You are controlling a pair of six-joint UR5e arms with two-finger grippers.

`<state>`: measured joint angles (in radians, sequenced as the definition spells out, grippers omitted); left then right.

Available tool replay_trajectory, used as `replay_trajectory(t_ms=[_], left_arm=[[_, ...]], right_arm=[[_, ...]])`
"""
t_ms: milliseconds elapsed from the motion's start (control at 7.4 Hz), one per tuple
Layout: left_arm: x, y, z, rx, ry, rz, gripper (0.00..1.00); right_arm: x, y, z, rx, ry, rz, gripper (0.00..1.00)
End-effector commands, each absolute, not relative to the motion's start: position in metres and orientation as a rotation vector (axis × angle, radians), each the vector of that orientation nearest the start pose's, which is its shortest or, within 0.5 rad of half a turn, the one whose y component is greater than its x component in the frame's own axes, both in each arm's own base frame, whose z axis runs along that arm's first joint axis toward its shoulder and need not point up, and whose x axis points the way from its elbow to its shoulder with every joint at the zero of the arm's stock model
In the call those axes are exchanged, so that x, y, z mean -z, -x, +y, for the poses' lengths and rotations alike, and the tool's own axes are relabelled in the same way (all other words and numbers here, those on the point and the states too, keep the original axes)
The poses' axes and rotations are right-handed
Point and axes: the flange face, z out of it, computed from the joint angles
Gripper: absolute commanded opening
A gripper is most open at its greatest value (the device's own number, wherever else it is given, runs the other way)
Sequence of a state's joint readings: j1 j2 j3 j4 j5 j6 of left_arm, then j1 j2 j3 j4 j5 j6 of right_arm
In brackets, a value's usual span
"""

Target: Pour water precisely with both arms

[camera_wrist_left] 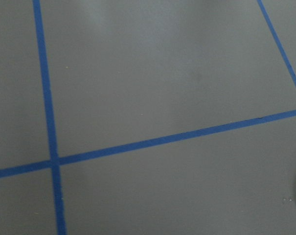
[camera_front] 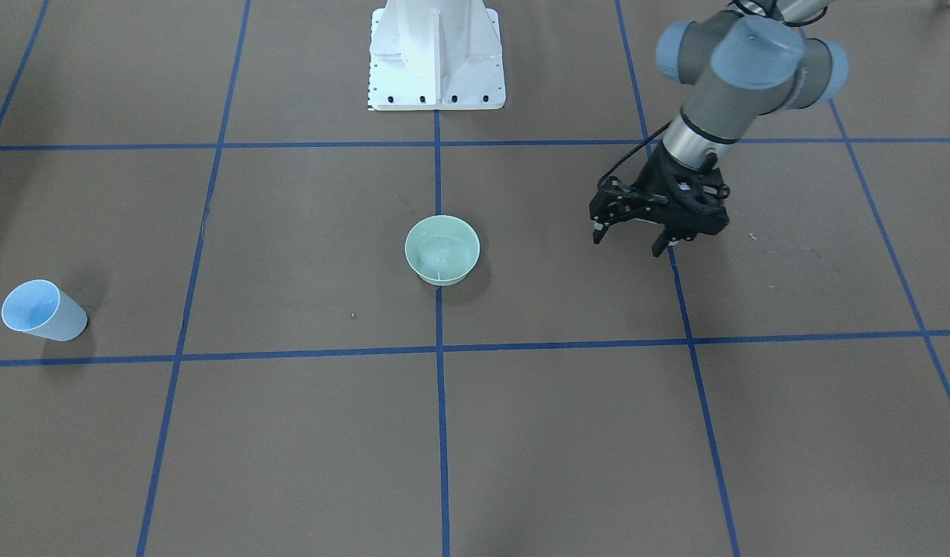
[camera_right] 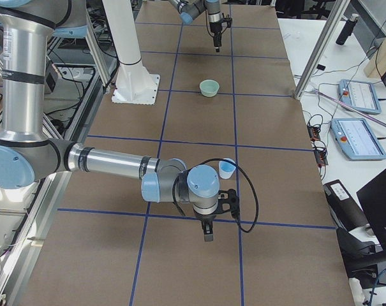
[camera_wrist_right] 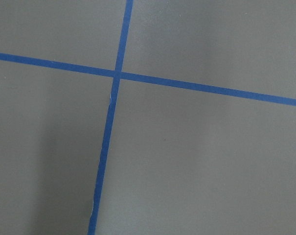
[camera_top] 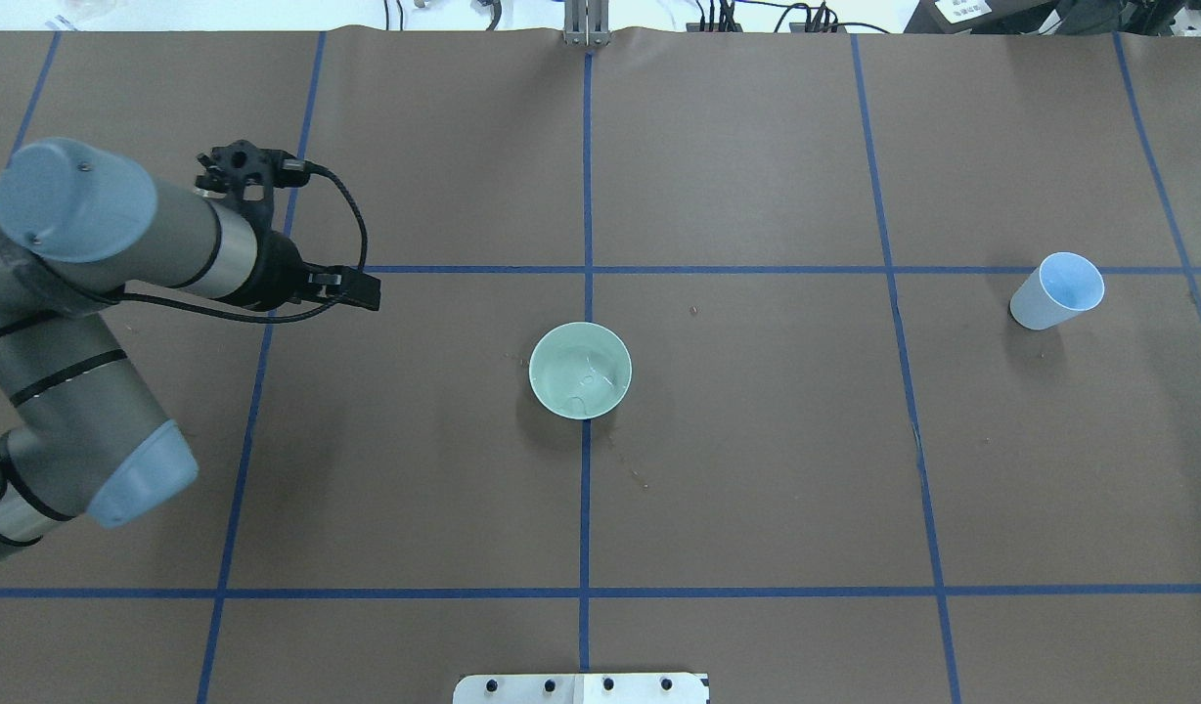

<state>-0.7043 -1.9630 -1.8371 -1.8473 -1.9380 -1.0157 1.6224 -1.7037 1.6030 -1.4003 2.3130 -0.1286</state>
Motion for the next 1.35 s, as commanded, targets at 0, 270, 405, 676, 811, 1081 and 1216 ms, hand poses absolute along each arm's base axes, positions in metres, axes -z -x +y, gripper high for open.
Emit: replay_trajectory(t_ms=[0,270,405,676,811,1081,1216], left_arm=[[-0.228,-0.470,-0.432,-0.041,-0.152,0.897,1.00],[-0.198,-0.521,-0.430,0.001,-0.125,0.897,1.00],[-0.198,-0.540,-0.440,0.025,-0.102,0.880,1.00],[-0.203,-0.556,-0.449,0.026,-0.092,0.863,1.00],[-0.210,-0.562,-0.452,0.027,-0.093,0.864,0.99],[-0.225,-0.582,-0.448,0.005,-0.095,0.882,0.95],[-0.227,-0.589,-0.443,-0.008,-0.089,0.878,0.92]], right_arm=[[-0.690,-0.087,-0.434,0.100,-0.131,-0.734,1.00],[-0.688,-0.088,-0.436,0.101,-0.134,-0.732,1.00],[-0.688,-0.087,-0.437,0.103,-0.135,-0.733,1.00],[-0.688,-0.086,-0.437,0.105,-0.134,-0.734,1.00],[-0.688,-0.085,-0.437,0.106,-0.134,-0.734,1.00],[-0.687,-0.082,-0.439,0.113,-0.132,-0.733,1.00],[-0.687,-0.081,-0.439,0.114,-0.130,-0.733,1.00]])
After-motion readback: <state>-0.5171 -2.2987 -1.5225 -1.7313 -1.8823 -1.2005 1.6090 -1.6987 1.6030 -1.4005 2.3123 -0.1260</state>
